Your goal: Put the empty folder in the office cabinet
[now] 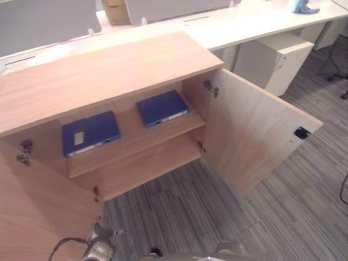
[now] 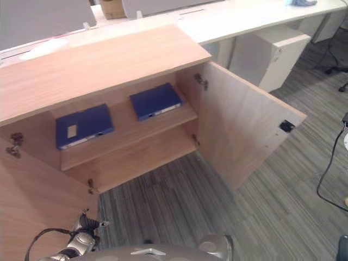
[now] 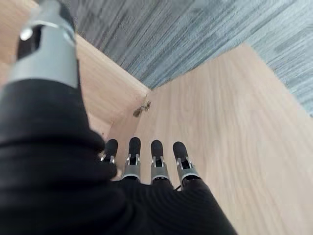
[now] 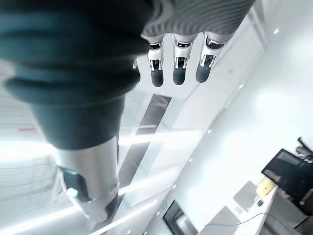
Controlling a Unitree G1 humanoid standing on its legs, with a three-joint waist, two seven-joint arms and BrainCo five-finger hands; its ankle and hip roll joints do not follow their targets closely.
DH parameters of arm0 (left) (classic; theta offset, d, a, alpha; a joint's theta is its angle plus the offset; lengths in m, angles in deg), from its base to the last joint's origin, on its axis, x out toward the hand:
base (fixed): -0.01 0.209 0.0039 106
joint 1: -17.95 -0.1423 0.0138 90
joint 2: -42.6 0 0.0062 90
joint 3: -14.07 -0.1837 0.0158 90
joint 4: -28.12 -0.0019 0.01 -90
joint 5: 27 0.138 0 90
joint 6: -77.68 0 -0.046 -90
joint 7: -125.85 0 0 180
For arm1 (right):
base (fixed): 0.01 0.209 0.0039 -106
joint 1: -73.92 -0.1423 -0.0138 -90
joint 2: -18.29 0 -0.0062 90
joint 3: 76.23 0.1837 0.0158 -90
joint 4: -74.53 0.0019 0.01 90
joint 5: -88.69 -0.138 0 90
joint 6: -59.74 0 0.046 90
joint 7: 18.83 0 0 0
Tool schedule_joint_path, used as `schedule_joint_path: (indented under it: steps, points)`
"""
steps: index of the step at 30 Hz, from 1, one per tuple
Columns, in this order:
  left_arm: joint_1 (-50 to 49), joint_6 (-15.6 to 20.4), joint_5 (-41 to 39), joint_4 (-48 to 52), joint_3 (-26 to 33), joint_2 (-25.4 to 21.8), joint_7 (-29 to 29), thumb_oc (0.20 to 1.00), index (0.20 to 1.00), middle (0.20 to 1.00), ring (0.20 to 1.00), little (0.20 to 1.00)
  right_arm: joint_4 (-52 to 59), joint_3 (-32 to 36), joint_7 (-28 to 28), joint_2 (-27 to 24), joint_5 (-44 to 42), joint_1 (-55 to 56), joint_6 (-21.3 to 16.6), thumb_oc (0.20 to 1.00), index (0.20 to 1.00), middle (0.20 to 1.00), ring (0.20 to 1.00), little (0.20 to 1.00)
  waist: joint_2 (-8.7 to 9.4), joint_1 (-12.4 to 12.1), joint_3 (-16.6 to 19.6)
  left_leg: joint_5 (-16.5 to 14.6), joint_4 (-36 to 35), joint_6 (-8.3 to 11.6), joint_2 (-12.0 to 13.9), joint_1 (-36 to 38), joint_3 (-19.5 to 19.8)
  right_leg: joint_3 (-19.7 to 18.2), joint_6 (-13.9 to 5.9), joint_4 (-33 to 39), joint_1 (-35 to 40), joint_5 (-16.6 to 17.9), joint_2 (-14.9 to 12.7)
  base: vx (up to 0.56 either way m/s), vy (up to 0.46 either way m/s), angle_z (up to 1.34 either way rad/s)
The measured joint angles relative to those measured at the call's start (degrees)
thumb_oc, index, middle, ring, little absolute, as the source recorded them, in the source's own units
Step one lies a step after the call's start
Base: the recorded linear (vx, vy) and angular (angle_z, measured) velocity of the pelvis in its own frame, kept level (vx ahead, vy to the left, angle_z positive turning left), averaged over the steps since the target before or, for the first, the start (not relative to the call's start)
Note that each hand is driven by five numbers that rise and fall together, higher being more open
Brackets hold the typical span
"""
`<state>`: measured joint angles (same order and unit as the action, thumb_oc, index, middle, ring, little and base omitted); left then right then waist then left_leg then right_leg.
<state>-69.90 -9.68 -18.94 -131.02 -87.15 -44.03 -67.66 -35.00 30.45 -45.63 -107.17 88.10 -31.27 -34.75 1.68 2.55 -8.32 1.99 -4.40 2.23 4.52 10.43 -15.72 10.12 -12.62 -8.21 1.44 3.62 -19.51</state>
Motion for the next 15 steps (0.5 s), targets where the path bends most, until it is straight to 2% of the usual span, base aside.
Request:
schedule_joint_path:
  steps: [2, 5, 8, 12, 13, 15]
  points:
    - [-0.6, 0.0, -0.4, -0.1, 0.4, 2.1, -0.1, 1.000, 1.000, 1.000, 1.000, 1.000, -0.9, 1.2, -1.2, 3.7, -3.8, 1.8, 0.5, 1.000, 1.000, 1.000, 1.000, 1.000, -0.01, 0.3, 1.4, 0.5, 0.0, 1.15, 1.1, -1.0, 0.4, -0.8, 0.03, 4.4, 1.2, -0.7, 1.7, 0.05, -0.138, -0.34]
    - [0.1, 0.0, -1.0, 0.2, 0.3, 2.9, -0.5, 1.000, 1.000, 1.000, 1.000, 1.000, -1.0, 2.0, -2.1, 8.4, -7.9, 5.1, 1.3, 1.000, 1.000, 1.000, 1.000, 1.000, 0.30, 0.9, 1.6, 1.4, 0.0, 2.86, 2.3, -2.3, 0.6, -1.4, 0.28, 6.8, 0.9, -1.0, 3.2, 0.03, -0.089, -0.12]
    - [0.2, 0.0, -0.9, 0.1, -0.6, 2.7, -0.8, 1.000, 1.000, 1.000, 1.000, 1.000, -1.5, 2.5, -2.0, 11.4, -10.5, 10.0, 1.2, 1.000, 1.000, 1.000, 1.000, 1.000, 0.32, 1.6, 4.3, 2.4, 0.0, 4.35, 3.4, -4.0, 2.4, 0.1, 0.74, 9.3, 1.5, -0.3, 4.3, 0.03, -0.071, 0.21]
    - [-1.3, 0.0, -1.0, -0.6, -0.2, 2.2, -1.0, 1.000, 1.000, 1.000, 1.000, 1.000, -5.4, 1.4, -0.6, 13.4, -14.2, 10.5, 0.7, 1.000, 1.000, 1.000, 1.000, 1.000, 1.23, 1.5, 6.5, 2.7, -0.3, 5.17, 3.9, -5.4, 3.5, 0.2, 0.59, 11.6, 1.9, 0.3, 5.0, 0.03, -0.055, 0.12]
    - [-2.0, 0.0, -1.0, -0.7, -0.3, 1.8, -1.0, 1.000, 1.000, 1.000, 1.000, 1.000, -8.1, 0.4, 0.7, 13.5, -16.1, 9.9, -0.8, 1.000, 1.000, 1.000, 1.000, 1.000, 1.37, 1.5, 7.2, 2.9, -0.3, 5.43, 3.9, -6.1, 3.9, 0.1, 0.17, 12.3, 1.9, 0.9, 5.2, 0.01, -0.037, 0.15]
    - [-2.9, 0.0, -1.1, -0.8, -0.3, 1.0, -0.9, 1.000, 1.000, 1.000, 1.000, 1.000, -12.8, -1.8, 4.0, 14.1, -20.6, 9.2, -1.2, 1.000, 1.000, 1.000, 1.000, 1.000, 2.11, 0.9, 7.6, 3.3, -0.4, 5.64, 4.0, -6.1, 4.3, 0.1, 0.23, 13.0, 2.1, 1.6, 5.3, 0.02, -0.033, 0.07]
